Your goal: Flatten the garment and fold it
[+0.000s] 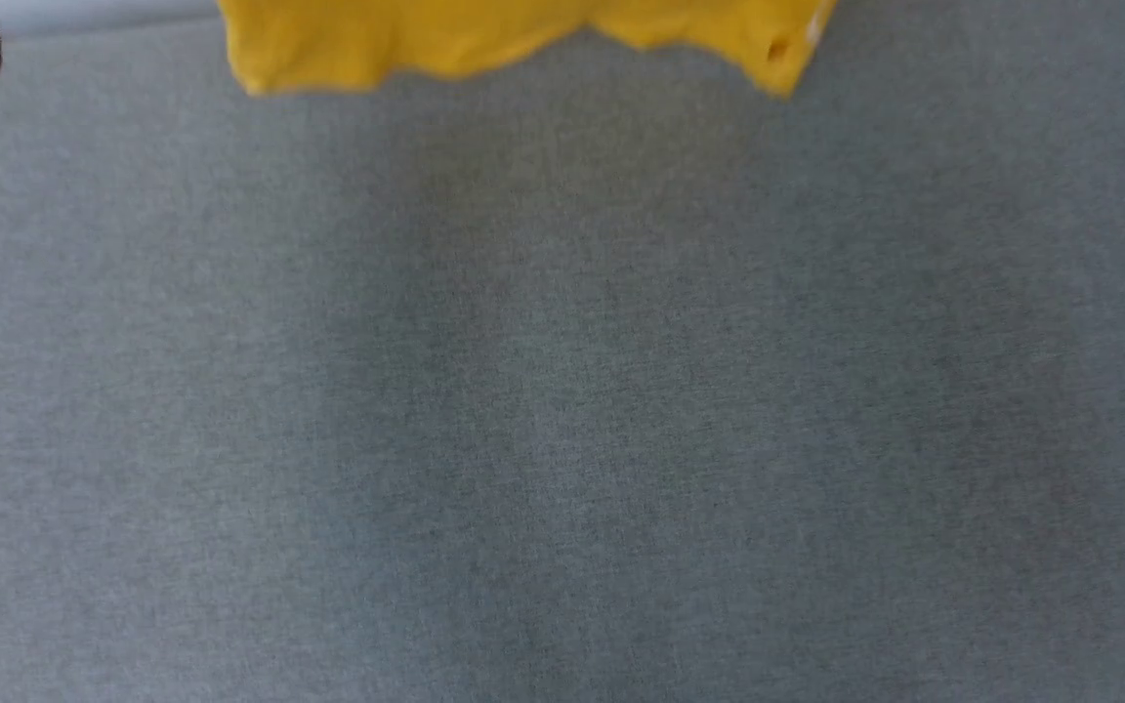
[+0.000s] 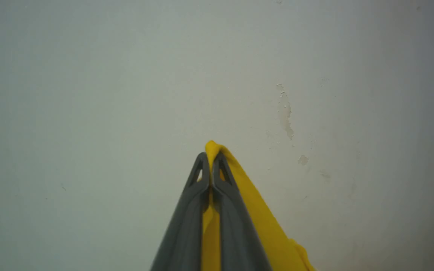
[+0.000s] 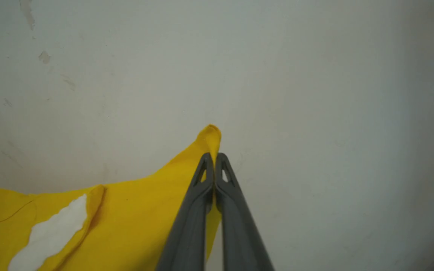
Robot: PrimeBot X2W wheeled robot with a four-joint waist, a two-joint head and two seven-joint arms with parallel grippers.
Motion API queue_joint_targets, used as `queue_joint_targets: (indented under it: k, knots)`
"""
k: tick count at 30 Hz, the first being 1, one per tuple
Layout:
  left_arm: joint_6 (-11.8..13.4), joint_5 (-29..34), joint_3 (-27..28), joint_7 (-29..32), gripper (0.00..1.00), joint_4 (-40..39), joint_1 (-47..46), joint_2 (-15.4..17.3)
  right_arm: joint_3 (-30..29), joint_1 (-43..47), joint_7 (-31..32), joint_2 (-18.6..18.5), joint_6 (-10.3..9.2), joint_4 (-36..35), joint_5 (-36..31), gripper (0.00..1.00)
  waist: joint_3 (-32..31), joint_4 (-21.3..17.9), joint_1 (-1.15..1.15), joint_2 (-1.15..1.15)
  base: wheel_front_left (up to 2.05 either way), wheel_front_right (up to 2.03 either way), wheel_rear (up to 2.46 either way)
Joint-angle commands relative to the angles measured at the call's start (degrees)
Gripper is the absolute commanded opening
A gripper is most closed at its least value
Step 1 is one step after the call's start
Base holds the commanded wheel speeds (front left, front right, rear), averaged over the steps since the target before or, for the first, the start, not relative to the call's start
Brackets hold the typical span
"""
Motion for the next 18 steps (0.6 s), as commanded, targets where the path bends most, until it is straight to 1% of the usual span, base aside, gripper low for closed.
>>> queue_joint_targets:
  k: [1,3,7,11,14,18]
  knots:
    - [-0.3,0.4,0.2,-1.6,0.0,1.0,-1.1,-0.3,0.5,-1.2,-0.9,-0.2,-0.06,0.9,-0.6,0.0,5.4,0.8,-0.02,0.0,0.0,0.0,0.0]
    - [-0.7,0.3,0.2,-4.5,0.0,2.7,-2.7,-0.8,1.7,-3.1,-2.4,-1.3,-0.06,2.6,-1.1,0.0,7.5,1.6,-0.02,0.0,0.0,0.0,0.0]
    - [-3.0,0.4,-1.1,-10.2,0.0,5.5,-3.5,-1.9,3.7,-5.0,-5.1,-3.6,-0.06,5.0,-1.5,0.0,11.7,3.3,-0.02,0.0,0.0,0.0,0.0]
    - [-5.4,-0.2,-2.0,-14.9,0.0,8.4,-2.3,-2.4,5.7,-4.8,-6.9,-4.8,-0.06,7.6,-0.3,0.0,14.8,4.4,-0.02,0.0,0.0,0.0,0.0]
    - [-6.7,-1.3,-1.9,-17.0,0.0,10.6,-0.6,-2.7,7.8,-3.8,-8.2,-5.3,-0.06,8.8,1.1,0.0,15.9,4.8,-0.02,0.0,0.0,0.0,0.0]
    - [-9.1,-2.8,-2.2,-18.2,0.0,11.7,2.2,-2.6,12.0,-1.4,-9.2,-6.0,-0.06,8.4,5.2,0.0,15.9,5.1,-0.02,0.0,0.0,0.0,0.0]
